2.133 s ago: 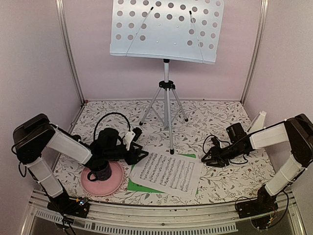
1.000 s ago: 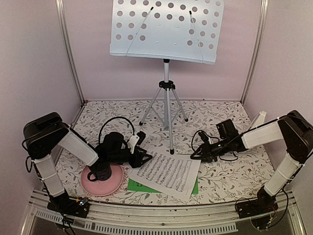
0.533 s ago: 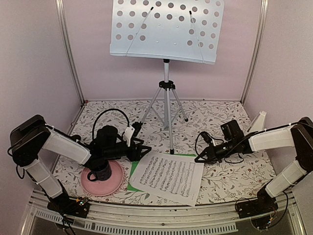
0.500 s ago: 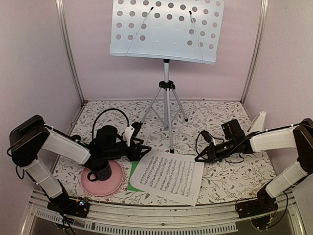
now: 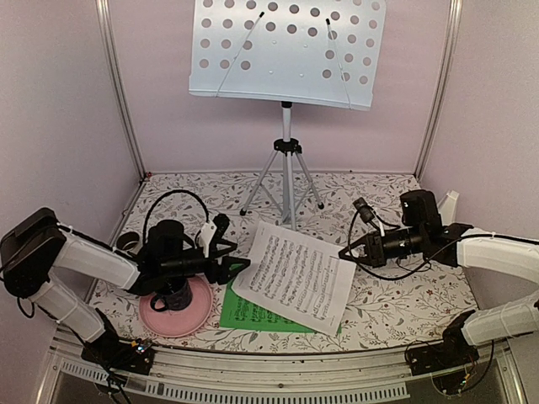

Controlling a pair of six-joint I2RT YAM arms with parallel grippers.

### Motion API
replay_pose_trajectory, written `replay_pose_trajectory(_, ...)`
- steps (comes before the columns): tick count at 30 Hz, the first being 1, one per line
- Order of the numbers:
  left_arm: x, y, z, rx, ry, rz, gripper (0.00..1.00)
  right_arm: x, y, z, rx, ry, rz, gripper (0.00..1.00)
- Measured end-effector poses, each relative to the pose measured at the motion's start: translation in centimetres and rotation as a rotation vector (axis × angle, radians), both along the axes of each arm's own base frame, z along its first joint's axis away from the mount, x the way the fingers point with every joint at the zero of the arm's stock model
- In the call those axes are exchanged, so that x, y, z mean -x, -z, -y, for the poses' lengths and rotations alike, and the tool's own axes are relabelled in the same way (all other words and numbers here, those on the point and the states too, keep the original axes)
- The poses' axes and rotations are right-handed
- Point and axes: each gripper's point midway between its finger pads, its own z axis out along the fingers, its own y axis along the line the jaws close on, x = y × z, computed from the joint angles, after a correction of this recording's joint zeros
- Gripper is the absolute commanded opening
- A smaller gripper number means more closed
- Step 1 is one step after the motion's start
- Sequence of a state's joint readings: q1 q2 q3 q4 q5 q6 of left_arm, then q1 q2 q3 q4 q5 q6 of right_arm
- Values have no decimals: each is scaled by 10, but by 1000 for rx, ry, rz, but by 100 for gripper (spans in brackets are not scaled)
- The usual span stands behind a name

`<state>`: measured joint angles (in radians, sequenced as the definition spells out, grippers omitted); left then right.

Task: Set up the instrument practice props

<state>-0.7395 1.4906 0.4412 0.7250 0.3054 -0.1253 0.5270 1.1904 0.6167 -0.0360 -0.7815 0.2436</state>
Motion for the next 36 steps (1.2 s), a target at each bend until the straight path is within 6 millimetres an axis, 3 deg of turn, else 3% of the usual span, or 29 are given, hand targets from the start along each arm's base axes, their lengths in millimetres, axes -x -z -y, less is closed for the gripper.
replay_pose_trajectory(6, 3, 3, -13, 40, 4, -7, 78, 6, -21, -12, 21, -59, 118, 0)
replay_pose_trajectory(20, 6, 11, -15, 149, 44, -10, 78, 24, -39, -20, 28, -160, 306, 0)
replay_pose_trajectory(30, 0, -4, -23, 212, 43, 35, 79, 32, -63, -20, 18, -201, 409, 0)
replay_pose_trajectory(36, 1, -4, -28, 235, 55, 37, 81, 36, -65, -18, 23, -218, 438, 0)
